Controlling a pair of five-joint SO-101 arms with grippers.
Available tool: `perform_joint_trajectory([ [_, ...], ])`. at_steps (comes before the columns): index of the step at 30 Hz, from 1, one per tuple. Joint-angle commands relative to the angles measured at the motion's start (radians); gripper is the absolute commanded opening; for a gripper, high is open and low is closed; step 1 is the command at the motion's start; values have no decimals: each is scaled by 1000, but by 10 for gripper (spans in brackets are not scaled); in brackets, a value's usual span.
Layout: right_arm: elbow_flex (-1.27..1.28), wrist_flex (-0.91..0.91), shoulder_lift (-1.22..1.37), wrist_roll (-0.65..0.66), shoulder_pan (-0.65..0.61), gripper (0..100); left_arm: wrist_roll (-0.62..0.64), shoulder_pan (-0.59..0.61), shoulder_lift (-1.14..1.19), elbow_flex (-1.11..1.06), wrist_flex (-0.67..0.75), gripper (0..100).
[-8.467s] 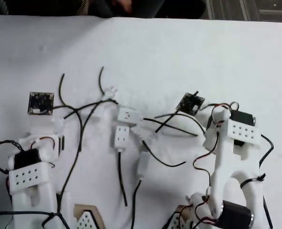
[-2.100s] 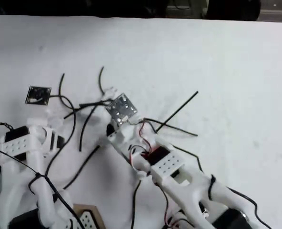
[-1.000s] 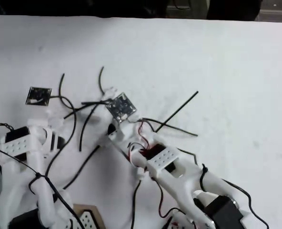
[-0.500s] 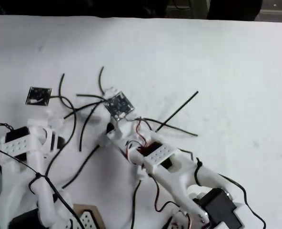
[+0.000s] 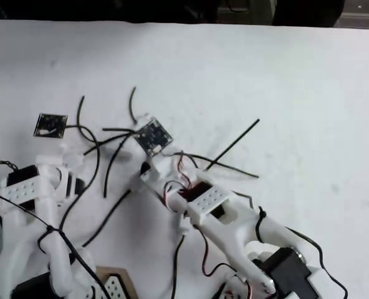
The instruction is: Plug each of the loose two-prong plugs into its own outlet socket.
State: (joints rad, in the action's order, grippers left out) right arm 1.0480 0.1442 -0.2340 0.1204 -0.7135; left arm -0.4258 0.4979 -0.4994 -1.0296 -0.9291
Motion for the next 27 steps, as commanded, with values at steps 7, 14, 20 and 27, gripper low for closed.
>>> perform_joint_trajectory([
  [7,-2,111,15,26,10,17,9,4,-28,-2,17,245],
  [14,0,133,15,26,41,17,9,4,-28,-2,17,245],
  [20,3,133,15,26,53,18,9,2,-28,-2,17,245],
  [27,-34,268,15,20,54,17,9,2,-28,-2,17,245],
])
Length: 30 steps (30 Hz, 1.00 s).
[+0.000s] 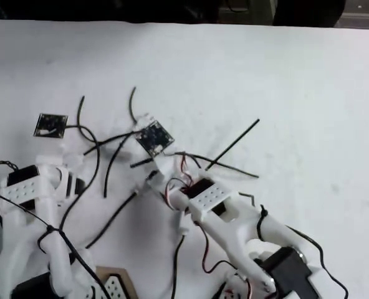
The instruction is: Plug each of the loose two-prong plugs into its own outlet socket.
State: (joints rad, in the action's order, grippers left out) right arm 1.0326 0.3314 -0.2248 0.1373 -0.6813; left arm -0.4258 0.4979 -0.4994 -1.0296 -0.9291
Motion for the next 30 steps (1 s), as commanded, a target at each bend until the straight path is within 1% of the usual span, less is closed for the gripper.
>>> perform_joint_trajectory([
  [1,-31,104,5,3,22,17,9,2,-28,-2,17,245],
  [4,-57,140,12,3,16,17,9,2,-28,-2,17,245],
  [13,-80,145,65,3,16,17,9,2,-28,-2,17,245],
  [18,-192,265,159,3,16,17,9,2,-28,-3,17,245],
  [26,-213,282,179,6,16,17,9,2,-28,-3,17,245],
  [28,-218,283,179,6,15,24,9,2,-28,-3,17,245],
  [30,-219,286,176,5,15,69,9,2,-28,-3,17,245],
])
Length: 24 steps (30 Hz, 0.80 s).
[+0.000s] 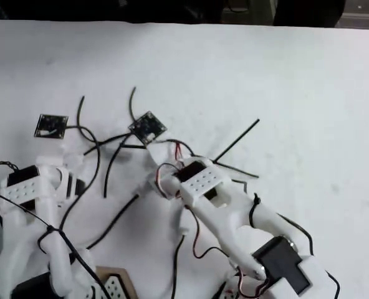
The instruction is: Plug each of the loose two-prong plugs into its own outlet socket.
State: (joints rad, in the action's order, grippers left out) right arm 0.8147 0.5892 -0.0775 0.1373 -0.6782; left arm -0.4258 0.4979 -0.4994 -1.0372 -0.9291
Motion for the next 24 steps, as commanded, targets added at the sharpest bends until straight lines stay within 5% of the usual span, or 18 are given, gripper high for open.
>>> perform_joint_trajectory([
  [1,0,30,22,3,12,104,9,2,-28,5,17,245],
  [4,-2,76,-25,3,12,163,9,2,-28,5,17,245],
  [24,-32,50,-206,2,7,18,8,2,-28,5,17,245],
])
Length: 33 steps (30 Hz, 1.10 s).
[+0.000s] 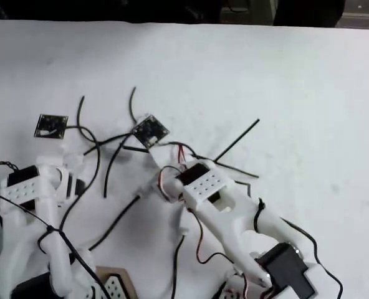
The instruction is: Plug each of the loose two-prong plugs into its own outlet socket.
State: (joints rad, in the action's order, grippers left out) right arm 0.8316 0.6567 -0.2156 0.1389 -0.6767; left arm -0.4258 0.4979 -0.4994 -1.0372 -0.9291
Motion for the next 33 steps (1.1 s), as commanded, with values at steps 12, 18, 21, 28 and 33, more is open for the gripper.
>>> perform_joint_trajectory([
  [12,-446,70,-44,-57,183,16,8,2,-28,5,17,245],
  [18,-704,82,176,-130,326,17,6,2,-28,5,17,245],
  [21,-812,82,289,-190,398,17,6,2,-28,5,17,245],
  [28,-962,87,461,-218,501,17,6,2,-28,5,17,245],
  [33,-994,99,486,-218,518,96,6,2,-28,5,17,245],
])
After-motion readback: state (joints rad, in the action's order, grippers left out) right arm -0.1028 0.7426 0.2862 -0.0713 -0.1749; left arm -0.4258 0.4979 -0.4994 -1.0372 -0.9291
